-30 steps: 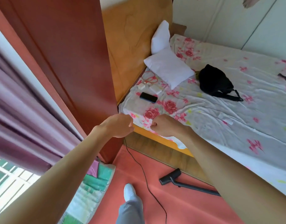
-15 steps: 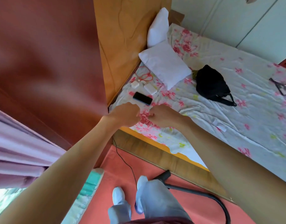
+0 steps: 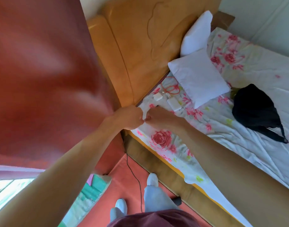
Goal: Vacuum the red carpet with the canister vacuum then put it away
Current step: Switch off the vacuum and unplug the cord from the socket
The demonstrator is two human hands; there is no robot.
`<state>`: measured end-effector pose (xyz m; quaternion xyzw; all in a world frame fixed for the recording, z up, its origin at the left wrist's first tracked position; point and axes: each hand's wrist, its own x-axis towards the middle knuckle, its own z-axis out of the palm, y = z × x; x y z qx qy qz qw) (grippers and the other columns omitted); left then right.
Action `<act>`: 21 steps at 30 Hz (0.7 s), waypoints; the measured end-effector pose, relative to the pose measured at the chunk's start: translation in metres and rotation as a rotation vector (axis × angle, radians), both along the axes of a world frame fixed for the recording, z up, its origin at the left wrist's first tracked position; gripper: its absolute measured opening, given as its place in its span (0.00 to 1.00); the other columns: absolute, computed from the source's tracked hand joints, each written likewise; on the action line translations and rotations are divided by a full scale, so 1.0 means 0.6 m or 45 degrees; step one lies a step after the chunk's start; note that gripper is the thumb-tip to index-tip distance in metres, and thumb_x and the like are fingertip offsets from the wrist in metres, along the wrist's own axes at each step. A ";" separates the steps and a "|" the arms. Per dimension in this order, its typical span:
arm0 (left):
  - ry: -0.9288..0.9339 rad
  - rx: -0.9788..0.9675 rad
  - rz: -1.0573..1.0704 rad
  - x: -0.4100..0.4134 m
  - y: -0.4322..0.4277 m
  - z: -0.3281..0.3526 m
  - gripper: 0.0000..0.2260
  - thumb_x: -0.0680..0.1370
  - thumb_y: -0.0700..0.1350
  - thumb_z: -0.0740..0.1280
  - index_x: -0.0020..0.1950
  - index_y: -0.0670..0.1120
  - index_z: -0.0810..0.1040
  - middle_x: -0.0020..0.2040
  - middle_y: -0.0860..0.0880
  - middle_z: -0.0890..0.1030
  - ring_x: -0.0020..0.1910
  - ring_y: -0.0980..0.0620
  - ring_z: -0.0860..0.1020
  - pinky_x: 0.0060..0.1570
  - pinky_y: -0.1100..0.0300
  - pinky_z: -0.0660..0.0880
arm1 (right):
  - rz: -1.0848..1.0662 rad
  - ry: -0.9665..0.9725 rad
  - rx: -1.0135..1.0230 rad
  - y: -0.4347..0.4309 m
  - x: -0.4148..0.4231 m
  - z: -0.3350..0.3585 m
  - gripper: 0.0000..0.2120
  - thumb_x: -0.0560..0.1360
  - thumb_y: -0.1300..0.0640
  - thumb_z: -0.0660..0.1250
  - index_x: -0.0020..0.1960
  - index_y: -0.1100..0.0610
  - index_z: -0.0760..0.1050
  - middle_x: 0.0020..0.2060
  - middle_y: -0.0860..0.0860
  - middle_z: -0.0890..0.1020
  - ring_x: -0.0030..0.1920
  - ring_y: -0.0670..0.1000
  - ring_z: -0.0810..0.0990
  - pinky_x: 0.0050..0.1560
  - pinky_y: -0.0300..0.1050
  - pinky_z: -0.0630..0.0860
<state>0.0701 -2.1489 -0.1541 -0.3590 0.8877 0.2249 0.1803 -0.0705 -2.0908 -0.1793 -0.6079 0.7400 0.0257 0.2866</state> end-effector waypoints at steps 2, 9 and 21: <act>-0.009 0.012 0.049 -0.024 -0.010 0.009 0.17 0.83 0.49 0.58 0.53 0.38 0.81 0.50 0.41 0.83 0.50 0.43 0.81 0.47 0.50 0.77 | 0.060 -0.006 -0.001 -0.030 -0.028 -0.012 0.12 0.78 0.56 0.58 0.36 0.54 0.67 0.38 0.53 0.75 0.40 0.54 0.74 0.41 0.47 0.73; -0.082 0.061 0.219 -0.038 -0.045 -0.007 0.16 0.83 0.49 0.60 0.54 0.39 0.82 0.51 0.41 0.84 0.49 0.43 0.82 0.50 0.47 0.80 | 0.263 0.040 0.097 -0.111 -0.075 -0.041 0.19 0.80 0.56 0.57 0.33 0.53 0.56 0.32 0.49 0.63 0.31 0.45 0.61 0.30 0.41 0.57; -0.107 -0.091 0.294 -0.064 -0.139 -0.027 0.12 0.82 0.45 0.60 0.57 0.42 0.80 0.46 0.44 0.80 0.44 0.44 0.79 0.41 0.55 0.75 | 0.289 -0.040 0.113 -0.209 -0.062 -0.023 0.15 0.78 0.60 0.57 0.33 0.54 0.61 0.31 0.51 0.68 0.33 0.50 0.69 0.31 0.42 0.62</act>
